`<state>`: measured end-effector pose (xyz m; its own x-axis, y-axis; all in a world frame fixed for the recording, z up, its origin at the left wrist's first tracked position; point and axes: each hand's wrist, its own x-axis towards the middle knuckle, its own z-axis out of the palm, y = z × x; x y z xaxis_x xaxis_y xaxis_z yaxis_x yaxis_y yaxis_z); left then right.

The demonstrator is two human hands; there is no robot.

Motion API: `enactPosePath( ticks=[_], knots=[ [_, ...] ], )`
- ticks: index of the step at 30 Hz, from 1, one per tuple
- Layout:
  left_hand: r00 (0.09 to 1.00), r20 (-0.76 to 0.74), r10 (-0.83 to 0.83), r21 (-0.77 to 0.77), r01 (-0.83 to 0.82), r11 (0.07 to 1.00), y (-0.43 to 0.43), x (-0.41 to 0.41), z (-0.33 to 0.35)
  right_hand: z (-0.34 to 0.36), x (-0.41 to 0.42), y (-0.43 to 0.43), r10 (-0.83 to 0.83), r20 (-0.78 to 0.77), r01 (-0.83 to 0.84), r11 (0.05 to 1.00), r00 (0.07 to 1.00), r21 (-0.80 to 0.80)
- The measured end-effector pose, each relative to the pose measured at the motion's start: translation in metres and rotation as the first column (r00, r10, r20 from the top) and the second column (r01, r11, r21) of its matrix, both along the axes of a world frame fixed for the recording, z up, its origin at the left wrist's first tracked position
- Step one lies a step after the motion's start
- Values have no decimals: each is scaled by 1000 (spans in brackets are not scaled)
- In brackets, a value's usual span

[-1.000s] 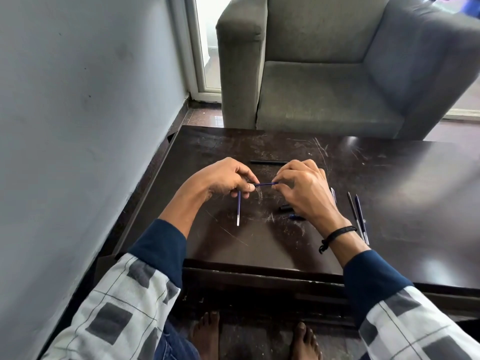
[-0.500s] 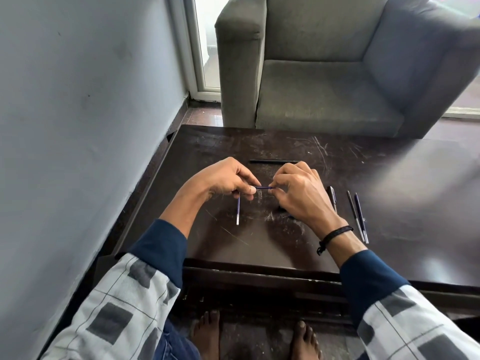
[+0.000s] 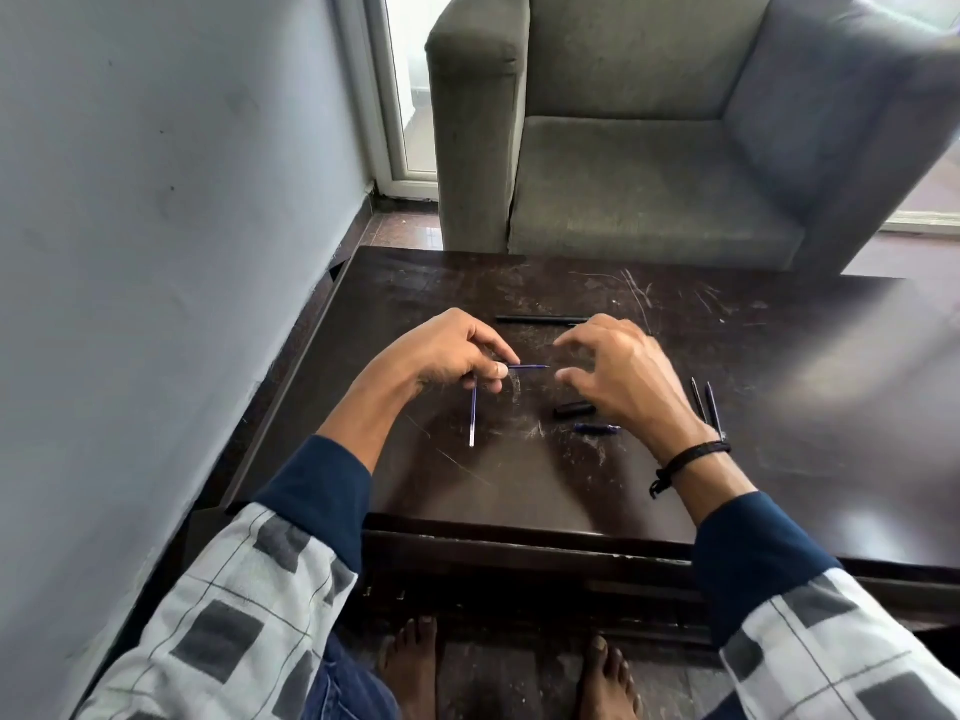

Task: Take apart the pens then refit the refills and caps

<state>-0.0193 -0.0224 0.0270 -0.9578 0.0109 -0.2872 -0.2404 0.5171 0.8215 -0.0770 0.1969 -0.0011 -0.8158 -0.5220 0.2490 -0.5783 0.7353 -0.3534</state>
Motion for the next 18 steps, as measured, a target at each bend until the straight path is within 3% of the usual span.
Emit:
enactPosePath(
  ticks=[2,4,9,18],
  knots=[
    [1000,-4,8,-5,-8,1000,-1,0,0,8,-4,14,-99,64,102,994,993,-46],
    [1000,-7,13,-2,-13,1000,-2,0,-1,14,-7,29,-172,171,171,985,970,22],
    [1000,-15,-1,3,1,1000,0,-2,-4,16,-1,45,-166,375,62,960,912,274],
    [999,0,-47,19,47,999,-1,0,-3,2,3,28,-123,310,-18,909,943,415]
  ],
)
